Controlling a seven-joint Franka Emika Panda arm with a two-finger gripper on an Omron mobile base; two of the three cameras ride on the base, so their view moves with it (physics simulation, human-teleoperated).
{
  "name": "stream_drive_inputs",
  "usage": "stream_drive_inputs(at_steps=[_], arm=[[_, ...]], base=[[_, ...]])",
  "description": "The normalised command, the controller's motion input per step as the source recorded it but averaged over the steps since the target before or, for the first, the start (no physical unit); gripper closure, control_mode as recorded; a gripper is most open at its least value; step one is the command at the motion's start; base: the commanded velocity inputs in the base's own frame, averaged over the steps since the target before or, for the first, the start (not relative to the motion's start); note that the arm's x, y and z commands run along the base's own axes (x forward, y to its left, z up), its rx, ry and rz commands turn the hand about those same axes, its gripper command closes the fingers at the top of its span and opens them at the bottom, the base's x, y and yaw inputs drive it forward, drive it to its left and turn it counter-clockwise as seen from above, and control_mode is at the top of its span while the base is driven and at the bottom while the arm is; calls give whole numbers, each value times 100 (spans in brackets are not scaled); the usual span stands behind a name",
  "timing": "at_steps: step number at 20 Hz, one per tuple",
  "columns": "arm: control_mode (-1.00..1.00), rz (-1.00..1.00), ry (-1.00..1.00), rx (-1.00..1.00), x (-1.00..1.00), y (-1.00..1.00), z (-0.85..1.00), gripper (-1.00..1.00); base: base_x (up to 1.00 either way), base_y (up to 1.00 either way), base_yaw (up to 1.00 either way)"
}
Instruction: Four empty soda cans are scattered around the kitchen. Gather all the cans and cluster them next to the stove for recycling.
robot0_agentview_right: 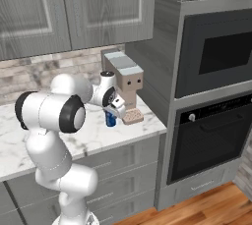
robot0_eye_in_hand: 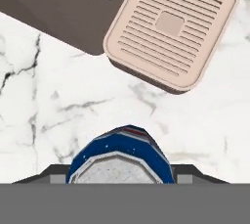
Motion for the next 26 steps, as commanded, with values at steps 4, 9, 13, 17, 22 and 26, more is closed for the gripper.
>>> stream_drive_inputs(at_steps=[4,9,13,17,22,26], arm=[[-100,15,-2,0,-55,5,25,100],[-100,15,-4,0,-49,11,35,100],[-100,13,-8,0,-42,13,35,100],[-100,10,-10,-1,-29,13,31,100],[-100,11,-9,-4,-26,7,31,100],[-100,11,-6,-5,-34,0,36,100]], base=[[0,0,0],[0,0,0],[0,0,0],[0,0,0],[0,0,0],[0,0,0]])
